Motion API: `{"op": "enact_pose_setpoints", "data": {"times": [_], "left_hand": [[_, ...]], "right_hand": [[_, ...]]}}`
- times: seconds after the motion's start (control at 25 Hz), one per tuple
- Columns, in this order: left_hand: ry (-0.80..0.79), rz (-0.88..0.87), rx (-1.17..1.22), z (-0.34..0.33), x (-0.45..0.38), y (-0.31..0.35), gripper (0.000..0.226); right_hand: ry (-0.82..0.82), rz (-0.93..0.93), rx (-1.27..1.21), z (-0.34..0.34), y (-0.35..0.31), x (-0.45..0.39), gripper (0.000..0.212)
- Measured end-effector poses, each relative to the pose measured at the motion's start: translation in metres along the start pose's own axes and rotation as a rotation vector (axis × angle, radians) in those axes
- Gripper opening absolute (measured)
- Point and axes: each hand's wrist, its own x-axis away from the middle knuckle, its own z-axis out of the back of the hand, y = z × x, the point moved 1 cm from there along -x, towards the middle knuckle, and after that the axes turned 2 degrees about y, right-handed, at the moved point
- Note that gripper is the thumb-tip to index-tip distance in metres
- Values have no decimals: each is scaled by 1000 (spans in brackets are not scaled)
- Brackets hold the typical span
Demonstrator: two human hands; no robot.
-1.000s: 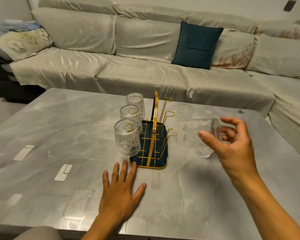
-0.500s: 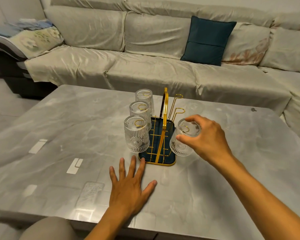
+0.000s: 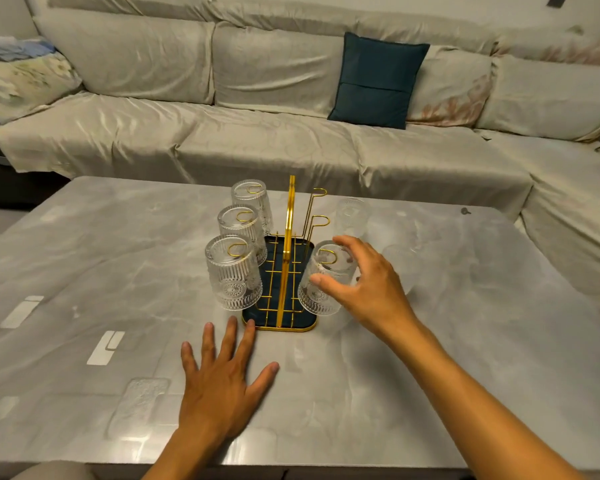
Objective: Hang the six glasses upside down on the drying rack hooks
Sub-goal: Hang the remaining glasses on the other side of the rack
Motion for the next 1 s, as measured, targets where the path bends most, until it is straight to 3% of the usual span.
{"op": "enact_pose_setpoints", "data": {"times": [0.12, 0.2, 0.32, 0.4, 0.52, 0.8, 0.92, 1.0], "left_hand": [[20, 0, 4, -1, -1, 2, 80], [18, -7, 5, 0, -1, 3, 81], [22, -15, -4, 3, 0, 3, 81], [18, 2, 9, 4, 1, 5, 80], [2, 21, 9, 5, 1, 6, 78], [-5, 21, 3, 8, 0, 6, 78], [-23, 21, 1, 10, 0, 8, 80], [-29, 17, 4, 10, 0, 7, 80]], "right_hand": [[353, -209, -251, 12, 37, 21, 49], [510, -442, -269, 18, 72, 30, 59], [302, -630, -215, 7, 116, 26, 91], [195, -608, -158, -4, 131, 18, 92], [188, -574, -58, -12, 144, 10, 81], [342, -574, -582, 19, 125, -5, 42], [377, -503, -698, 49, 93, -30, 49], [361, -369, -624, 74, 59, -55, 60]]}}
